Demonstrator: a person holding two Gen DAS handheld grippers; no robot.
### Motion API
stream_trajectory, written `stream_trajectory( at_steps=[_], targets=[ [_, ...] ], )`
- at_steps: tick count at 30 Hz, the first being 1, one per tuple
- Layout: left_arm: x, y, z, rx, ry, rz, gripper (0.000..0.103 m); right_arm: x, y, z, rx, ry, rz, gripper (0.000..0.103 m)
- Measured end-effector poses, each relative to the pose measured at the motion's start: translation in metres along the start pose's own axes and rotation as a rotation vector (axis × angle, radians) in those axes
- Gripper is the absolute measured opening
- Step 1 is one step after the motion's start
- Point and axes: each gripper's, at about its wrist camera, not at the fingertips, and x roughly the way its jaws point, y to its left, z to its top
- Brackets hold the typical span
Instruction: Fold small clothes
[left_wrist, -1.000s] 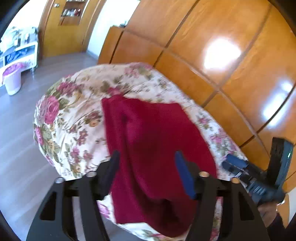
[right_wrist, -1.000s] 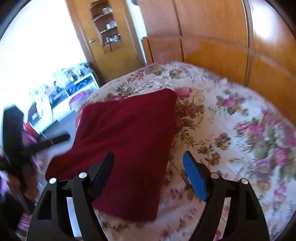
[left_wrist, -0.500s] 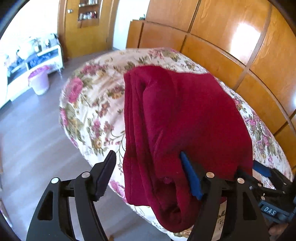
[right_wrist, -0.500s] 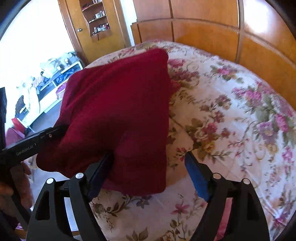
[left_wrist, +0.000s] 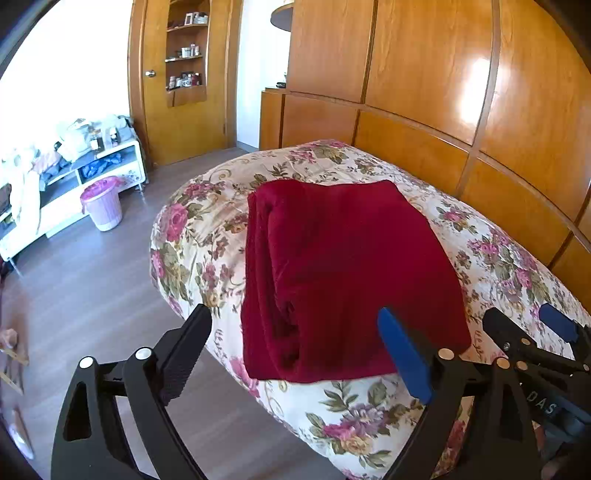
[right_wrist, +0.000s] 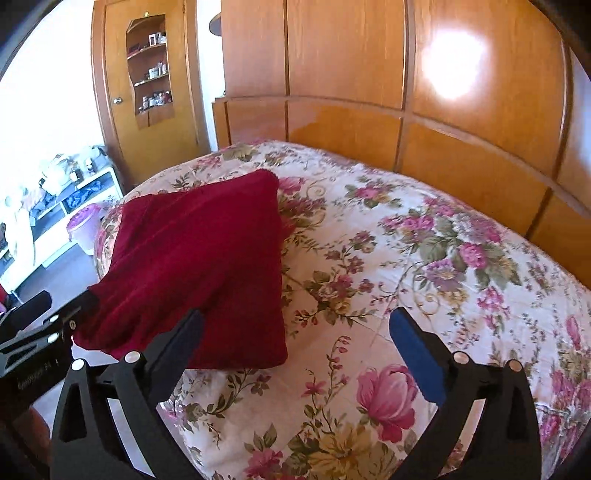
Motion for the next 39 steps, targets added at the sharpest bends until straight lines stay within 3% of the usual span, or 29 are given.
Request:
stream_trajectory(
  at_steps=[39],
  targets=[
    [-0.008, 0.006, -0.008, -0.007, -0.015, 0.041, 0.094, -0.006, 0.011, -0.015, -0.042, 0.007, -0.007, 0.100]
  ],
)
